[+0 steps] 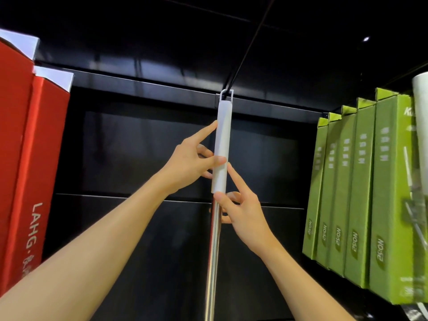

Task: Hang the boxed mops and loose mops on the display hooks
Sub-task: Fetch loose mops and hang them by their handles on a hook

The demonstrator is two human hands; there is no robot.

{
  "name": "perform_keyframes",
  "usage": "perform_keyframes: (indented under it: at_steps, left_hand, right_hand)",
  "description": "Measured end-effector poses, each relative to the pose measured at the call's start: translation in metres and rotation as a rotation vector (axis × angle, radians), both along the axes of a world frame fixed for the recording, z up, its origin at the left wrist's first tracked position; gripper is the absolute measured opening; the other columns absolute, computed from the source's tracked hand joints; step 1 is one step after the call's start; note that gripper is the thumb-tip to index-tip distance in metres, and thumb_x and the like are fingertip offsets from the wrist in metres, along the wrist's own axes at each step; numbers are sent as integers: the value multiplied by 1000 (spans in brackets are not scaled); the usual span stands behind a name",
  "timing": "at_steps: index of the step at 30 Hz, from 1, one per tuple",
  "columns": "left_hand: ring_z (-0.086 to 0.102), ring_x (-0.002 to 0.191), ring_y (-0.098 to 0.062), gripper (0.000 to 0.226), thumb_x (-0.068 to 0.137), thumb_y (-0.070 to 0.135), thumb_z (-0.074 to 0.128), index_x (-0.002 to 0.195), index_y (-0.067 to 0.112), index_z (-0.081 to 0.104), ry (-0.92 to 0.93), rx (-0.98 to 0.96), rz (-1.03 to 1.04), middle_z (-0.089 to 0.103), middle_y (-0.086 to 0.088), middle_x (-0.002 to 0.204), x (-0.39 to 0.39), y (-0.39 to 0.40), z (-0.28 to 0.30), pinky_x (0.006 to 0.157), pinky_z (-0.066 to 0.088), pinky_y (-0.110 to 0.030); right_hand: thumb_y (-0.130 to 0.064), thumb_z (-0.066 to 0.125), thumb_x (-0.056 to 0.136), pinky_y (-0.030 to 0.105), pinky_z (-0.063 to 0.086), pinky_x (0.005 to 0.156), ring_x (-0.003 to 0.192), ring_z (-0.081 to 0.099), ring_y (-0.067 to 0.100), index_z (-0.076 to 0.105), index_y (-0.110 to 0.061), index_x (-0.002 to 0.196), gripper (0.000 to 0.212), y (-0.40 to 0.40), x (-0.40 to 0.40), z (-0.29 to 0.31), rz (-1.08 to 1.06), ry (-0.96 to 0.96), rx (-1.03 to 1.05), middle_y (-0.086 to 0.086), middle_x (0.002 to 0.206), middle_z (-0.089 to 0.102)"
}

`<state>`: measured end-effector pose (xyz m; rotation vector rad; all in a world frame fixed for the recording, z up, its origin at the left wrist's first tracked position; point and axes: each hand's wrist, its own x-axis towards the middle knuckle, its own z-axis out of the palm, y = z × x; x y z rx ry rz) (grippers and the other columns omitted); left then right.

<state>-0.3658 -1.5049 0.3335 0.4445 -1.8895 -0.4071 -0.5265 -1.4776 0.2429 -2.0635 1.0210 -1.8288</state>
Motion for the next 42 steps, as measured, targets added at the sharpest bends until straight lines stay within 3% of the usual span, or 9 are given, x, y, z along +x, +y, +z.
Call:
perform_keyframes:
  at_steps: [5, 13, 19, 22, 27, 29, 32, 35, 42]
  left_hand:
    - [79, 94, -17, 90, 94, 15, 77, 162, 47, 27, 5, -8, 9, 76, -5, 104, -4, -10, -1, 80, 67, -45]
    - [78, 96, -19, 90, 95, 17, 76, 163, 46, 25, 3, -13, 42, 76, -7, 107, -6, -14, -3, 81, 66, -47]
    - [78, 95, -17, 86, 98, 19, 73, 163, 45, 24, -11, 5, 84, 77, -6, 105, -5, -3, -4, 84, 66, -45]
    - [77, 94, -14, 80, 101, 28, 68, 164, 45, 21, -56, -7, 172, 77, -1, 103, -4, 4, -10, 94, 63, -39]
    - [70, 96, -13, 69, 106, 40, 57, 165, 40, 20, -249, -38, 445, 74, 3, 102, 8, 25, -35, 94, 57, -32]
    - [69, 101, -16, 68, 107, 47, 51, 166, 41, 16, -429, -96, 623, 73, 2, 111, 16, 36, -53, 96, 57, -40]
    - [63, 122, -23, 66, 109, 54, 41, 166, 40, 12, -688, -119, 857, 64, 1, 135, 24, 54, -92, 100, 51, -43]
    - [62, 124, -25, 67, 109, 55, 39, 167, 36, 10, -840, -22, 894, 61, 0, 135, 28, 75, -145, 98, 50, -42]
    - [51, 140, -30, 72, 107, 59, 39, 168, 31, 12, -1160, 193, 871, 46, -4, 161, 58, 139, -258, 109, 48, -47]
  right_hand:
    - [-28, 63, 103, 48, 62, 89, 93, 69, 41, 29, -74, 138, 67, -10, -4, -1, 2, -4, 21, 11, 90, 71]
    - [-29, 62, 103, 45, 63, 89, 96, 72, 35, 28, -69, 144, 67, -14, -9, -1, 2, 6, 34, 7, 93, 73]
    - [-29, 63, 102, 36, 64, 86, 94, 73, 24, 27, -60, 152, 69, -7, -6, 0, -38, 26, 50, -1, 92, 73]
    - [-29, 64, 102, 31, 63, 88, 96, 73, 15, 28, -56, 155, 70, 1, -4, -3, -72, 44, 67, -6, 98, 72]
    - [-33, 63, 102, 16, 55, 76, 93, 71, 10, 30, -47, 156, 64, 23, -7, -22, -148, 115, 174, -12, 106, 69]
    - [-36, 61, 103, 16, 48, 84, 100, 67, 7, 30, -41, 157, 62, 37, -10, -29, -200, 143, 238, -10, 120, 65]
    - [-39, 59, 103, 28, 49, 100, 121, 60, 12, 28, -36, 158, 64, 61, -15, -47, -228, 186, 292, 1, 146, 54]
    - [-42, 58, 103, 40, 47, 113, 138, 52, 19, 29, -36, 157, 62, 83, -19, -73, -274, 301, 362, 2, 155, 47]
    - [-52, 49, 104, 45, 40, 116, 146, 40, 28, 30, -28, 160, 63, 150, -23, -160, -386, 706, 561, 5, 162, 37]
